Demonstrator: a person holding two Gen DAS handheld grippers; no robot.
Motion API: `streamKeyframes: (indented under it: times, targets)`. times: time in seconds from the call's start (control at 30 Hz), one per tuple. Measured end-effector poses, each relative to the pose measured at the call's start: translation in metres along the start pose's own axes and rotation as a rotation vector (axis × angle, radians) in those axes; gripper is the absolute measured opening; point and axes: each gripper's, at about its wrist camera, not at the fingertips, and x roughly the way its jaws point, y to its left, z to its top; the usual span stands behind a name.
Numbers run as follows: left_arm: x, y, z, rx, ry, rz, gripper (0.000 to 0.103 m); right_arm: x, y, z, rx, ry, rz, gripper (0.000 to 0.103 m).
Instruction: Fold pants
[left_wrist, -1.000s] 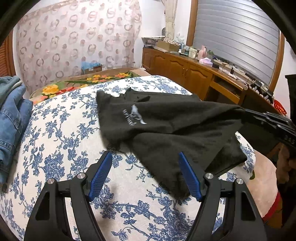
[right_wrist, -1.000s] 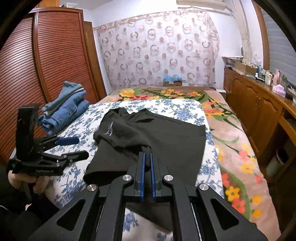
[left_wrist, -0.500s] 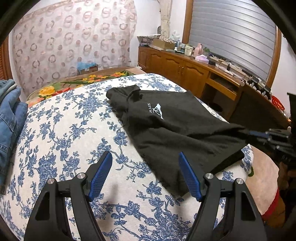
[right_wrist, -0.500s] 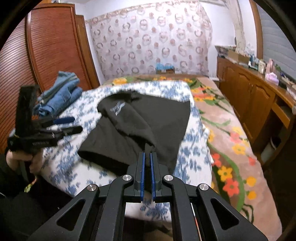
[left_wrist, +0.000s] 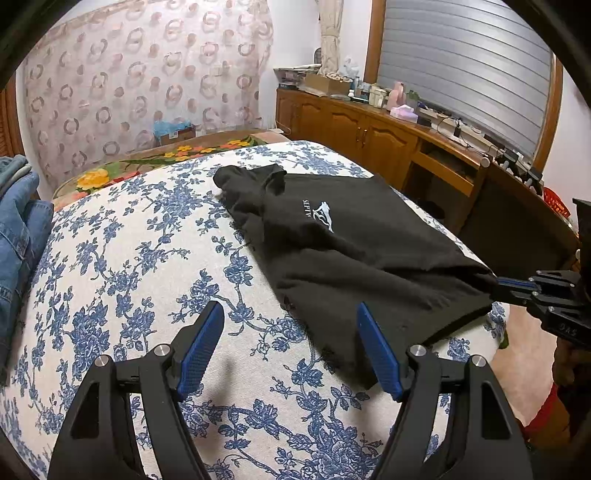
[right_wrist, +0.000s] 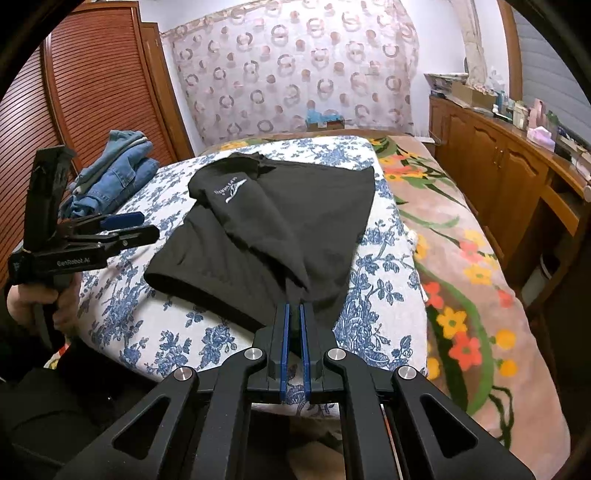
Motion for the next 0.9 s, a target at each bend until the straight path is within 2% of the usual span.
streamKeyframes:
  times: [0.1, 0.4, 0.6, 0.9]
  targets:
    - [-0.001, 0.003, -0.001, -0.006, -0.002, 0.006, 0.075, -0.001, -0.001, 0.001, -0.004, 0.001, -0.002, 0.006]
    - [-0.011, 0.015, 0.000, -0.010, -0.033, 0.027, 0.075, -0.001, 0.010, 0.021, -0.042, -0.052, -0.023, 0.018]
    - [-0.015, 0.024, 0.010, -0.011, -0.054, 0.042, 0.075, 0.006, 0.019, 0.043, -0.064, -0.088, -0.004, 0.033]
    - [-0.018, 0.041, 0.016, -0.026, -0.070, 0.072, 0.075, 0.036, 0.045, 0.077, -0.137, -0.102, 0.059, 0.037]
